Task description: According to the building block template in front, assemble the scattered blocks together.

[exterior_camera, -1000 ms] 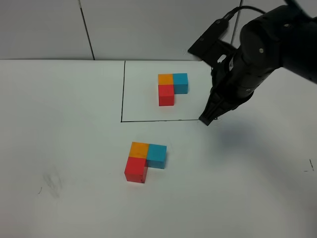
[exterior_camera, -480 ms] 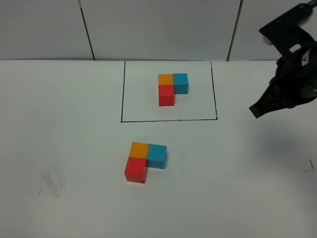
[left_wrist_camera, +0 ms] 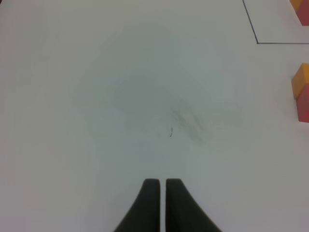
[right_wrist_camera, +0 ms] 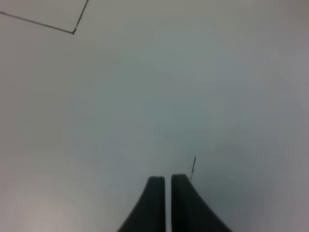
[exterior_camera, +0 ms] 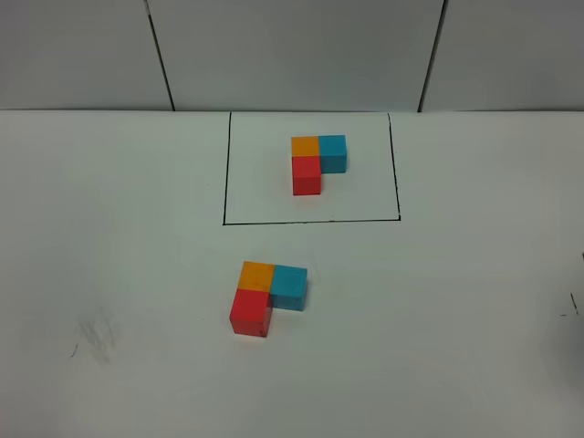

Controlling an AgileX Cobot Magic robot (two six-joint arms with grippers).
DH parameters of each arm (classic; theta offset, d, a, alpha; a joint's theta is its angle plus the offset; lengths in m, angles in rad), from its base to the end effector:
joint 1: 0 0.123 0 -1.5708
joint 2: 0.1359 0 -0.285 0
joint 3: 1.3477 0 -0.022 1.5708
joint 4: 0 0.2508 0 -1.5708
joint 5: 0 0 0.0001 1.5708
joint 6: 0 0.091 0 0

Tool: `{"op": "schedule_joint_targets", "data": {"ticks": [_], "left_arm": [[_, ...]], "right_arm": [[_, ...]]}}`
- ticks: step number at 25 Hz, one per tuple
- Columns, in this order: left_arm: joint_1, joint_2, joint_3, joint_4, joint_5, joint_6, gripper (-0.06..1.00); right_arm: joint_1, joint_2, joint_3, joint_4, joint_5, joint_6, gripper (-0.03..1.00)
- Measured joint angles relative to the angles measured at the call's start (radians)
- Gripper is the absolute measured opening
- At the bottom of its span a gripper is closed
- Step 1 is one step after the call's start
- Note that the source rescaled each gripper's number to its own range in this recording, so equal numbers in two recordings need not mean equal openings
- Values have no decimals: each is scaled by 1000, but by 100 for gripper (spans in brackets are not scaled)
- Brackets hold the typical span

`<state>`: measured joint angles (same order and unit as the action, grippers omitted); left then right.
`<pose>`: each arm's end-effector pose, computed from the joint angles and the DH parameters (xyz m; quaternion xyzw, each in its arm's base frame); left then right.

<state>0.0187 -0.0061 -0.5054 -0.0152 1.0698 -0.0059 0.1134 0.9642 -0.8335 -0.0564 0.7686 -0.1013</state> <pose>-0.0068 -0.0013 0.2780 -0.0101 0.8525 -0.0042 0.5226 0.1840 0.0174 0.3221 -0.1110 0.9220 -0.0235 0.3703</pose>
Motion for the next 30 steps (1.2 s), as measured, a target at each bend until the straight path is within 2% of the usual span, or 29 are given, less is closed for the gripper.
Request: {"op": "schedule_joint_targets", "data": {"ticks": [7, 15, 21, 30], "left_arm": [[0, 0, 0, 0, 0, 0, 0], [0, 0, 0, 0, 0, 0, 0], [0, 0, 0, 0, 0, 0, 0], [0, 0, 0, 0, 0, 0, 0]], "right_arm": [[-78, -309, 163, 47, -4, 12, 0], [-82, -611, 260, 56, 74, 96, 0], [-82, -761, 309, 62, 144, 122, 0], [-82, -899, 312, 65, 198, 127, 0]]}}
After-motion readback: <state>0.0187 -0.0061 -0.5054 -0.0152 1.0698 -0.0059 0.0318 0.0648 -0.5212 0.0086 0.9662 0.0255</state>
